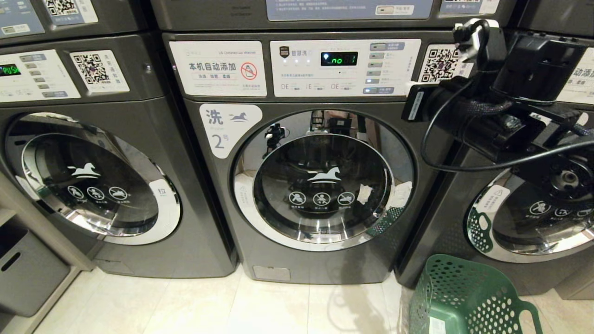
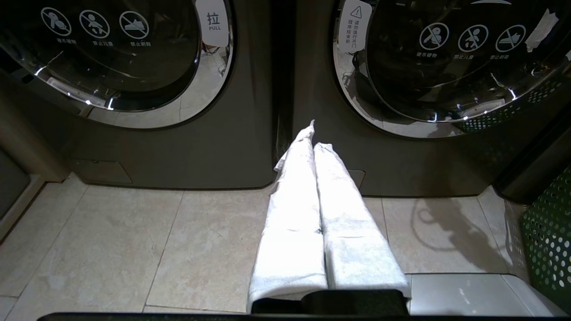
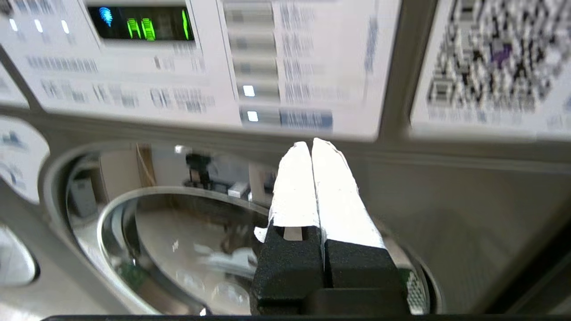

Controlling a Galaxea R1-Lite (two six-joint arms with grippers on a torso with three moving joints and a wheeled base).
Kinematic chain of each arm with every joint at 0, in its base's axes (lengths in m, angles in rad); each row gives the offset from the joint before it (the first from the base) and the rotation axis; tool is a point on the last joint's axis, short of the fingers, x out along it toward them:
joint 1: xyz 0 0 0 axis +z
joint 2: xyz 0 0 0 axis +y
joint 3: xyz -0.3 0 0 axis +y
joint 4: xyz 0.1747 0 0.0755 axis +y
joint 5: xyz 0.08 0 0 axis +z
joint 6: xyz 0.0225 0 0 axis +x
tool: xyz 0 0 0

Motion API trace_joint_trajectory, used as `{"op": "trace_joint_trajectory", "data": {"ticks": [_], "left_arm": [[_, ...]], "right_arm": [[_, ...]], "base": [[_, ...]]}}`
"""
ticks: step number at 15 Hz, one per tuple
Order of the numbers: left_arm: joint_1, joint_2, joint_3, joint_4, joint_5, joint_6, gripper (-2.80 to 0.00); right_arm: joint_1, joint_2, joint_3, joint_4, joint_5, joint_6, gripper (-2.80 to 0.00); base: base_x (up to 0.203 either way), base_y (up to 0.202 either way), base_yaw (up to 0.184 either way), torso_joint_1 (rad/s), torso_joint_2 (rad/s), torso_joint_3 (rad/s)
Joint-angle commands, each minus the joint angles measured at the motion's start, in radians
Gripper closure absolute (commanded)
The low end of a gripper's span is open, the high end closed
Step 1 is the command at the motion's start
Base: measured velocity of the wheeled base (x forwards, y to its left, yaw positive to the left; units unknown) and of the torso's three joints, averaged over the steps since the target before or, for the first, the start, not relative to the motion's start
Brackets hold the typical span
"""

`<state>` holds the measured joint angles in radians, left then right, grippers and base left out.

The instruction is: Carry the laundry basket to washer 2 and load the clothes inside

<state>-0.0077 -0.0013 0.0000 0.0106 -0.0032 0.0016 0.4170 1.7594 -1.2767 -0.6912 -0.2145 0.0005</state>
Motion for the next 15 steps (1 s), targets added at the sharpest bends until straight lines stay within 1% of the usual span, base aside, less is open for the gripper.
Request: {"op": "trace_joint_trajectory", "data": {"ticks": [1,8,12,15], "left_arm": [[0.0,-0.002,0.002,0.0,0.0,0.0,0.0],[0.0,-0.002,0.002,0.0,0.0,0.0,0.0],[0.0,-0.002,0.002,0.0,0.0,0.0,0.0],[0.0,-0.002,0.002,0.0,0.0,0.0,0.0]], "right_arm": [[0.0,0.057,-0.056,-0.002,-0.002,-0.004,0.0],[0.003,0.14,-0.121,-0.002,0.004,-0.01,0.0],[0.024,0.193,-0.218,0.035,0.004,-0.01,0.0],[0.039,0.218,-0.228,0.04,0.0,-0.007,0.0]], "base": [[0.0,0.0,0.0,0.0,0.0,0.0],[0.0,0.0,0.0,0.0,0.0,0.0],[0.0,0.0,0.0,0.0,0.0,0.0],[0.0,0.0,0.0,0.0,0.0,0.0]]}}
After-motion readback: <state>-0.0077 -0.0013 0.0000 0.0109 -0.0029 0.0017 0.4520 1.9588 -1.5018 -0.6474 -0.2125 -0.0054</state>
